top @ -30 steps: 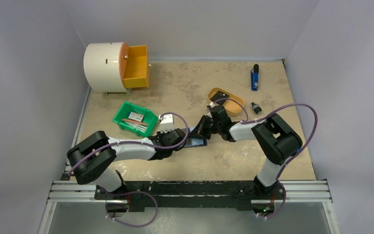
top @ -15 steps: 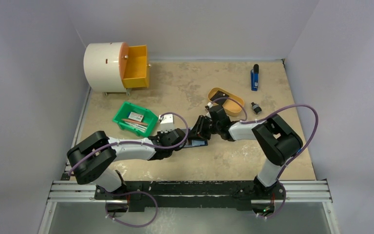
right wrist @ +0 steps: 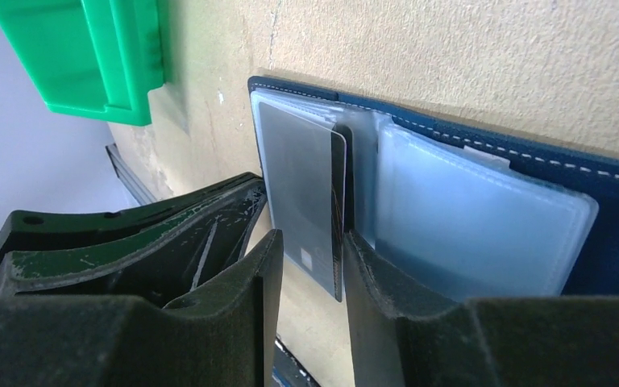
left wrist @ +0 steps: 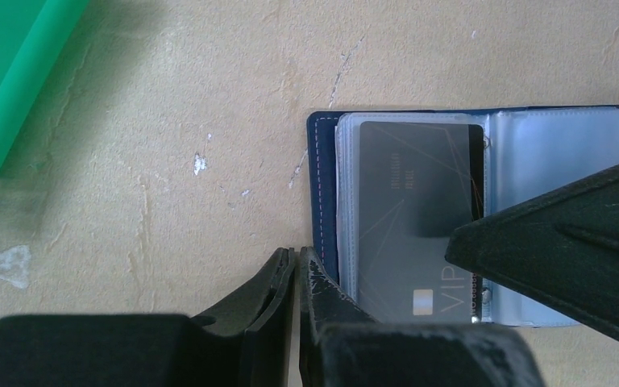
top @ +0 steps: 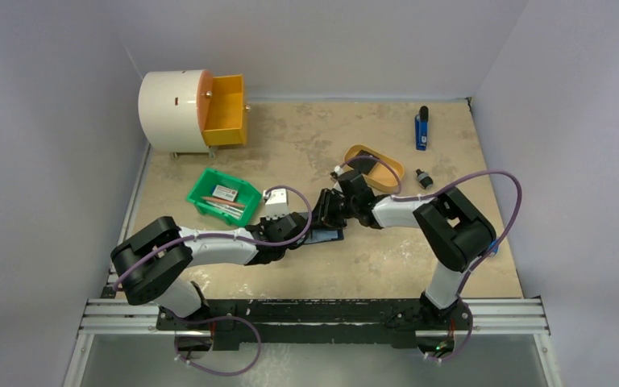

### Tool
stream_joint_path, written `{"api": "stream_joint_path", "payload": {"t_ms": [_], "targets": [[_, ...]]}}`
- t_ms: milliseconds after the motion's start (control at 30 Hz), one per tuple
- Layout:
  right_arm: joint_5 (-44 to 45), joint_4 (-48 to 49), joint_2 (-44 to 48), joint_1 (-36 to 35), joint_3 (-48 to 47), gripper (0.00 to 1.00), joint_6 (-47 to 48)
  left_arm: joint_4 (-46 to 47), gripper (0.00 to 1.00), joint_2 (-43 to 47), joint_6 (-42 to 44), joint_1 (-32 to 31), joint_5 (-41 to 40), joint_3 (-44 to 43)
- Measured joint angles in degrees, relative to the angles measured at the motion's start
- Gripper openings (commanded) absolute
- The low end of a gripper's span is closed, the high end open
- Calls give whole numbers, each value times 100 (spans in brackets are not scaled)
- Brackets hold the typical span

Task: Put the credit cards into the card holder
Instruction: Insert the credit card into the card holder.

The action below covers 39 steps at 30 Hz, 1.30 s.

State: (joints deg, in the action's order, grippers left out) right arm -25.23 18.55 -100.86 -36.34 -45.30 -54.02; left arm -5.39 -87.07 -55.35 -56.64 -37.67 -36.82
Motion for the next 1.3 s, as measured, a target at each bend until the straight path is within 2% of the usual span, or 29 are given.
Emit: {"api": "stream_joint_path", "payload": {"t_ms": [167,533,867,1300], "targets": [[7,-291,-87,-50,-227,38,223,-15,6,9,26,0,-2,0],[343,-1110,155,-127,-402,48,581,-297,6,313,37,79,-195,0],[636,-1412,234,-120,-828,49,702,-271,6,455,42,435,-144,0],[813,-1631,-208,-116,-1113,50,903,-66,6,323,44,608,188,0]]}}
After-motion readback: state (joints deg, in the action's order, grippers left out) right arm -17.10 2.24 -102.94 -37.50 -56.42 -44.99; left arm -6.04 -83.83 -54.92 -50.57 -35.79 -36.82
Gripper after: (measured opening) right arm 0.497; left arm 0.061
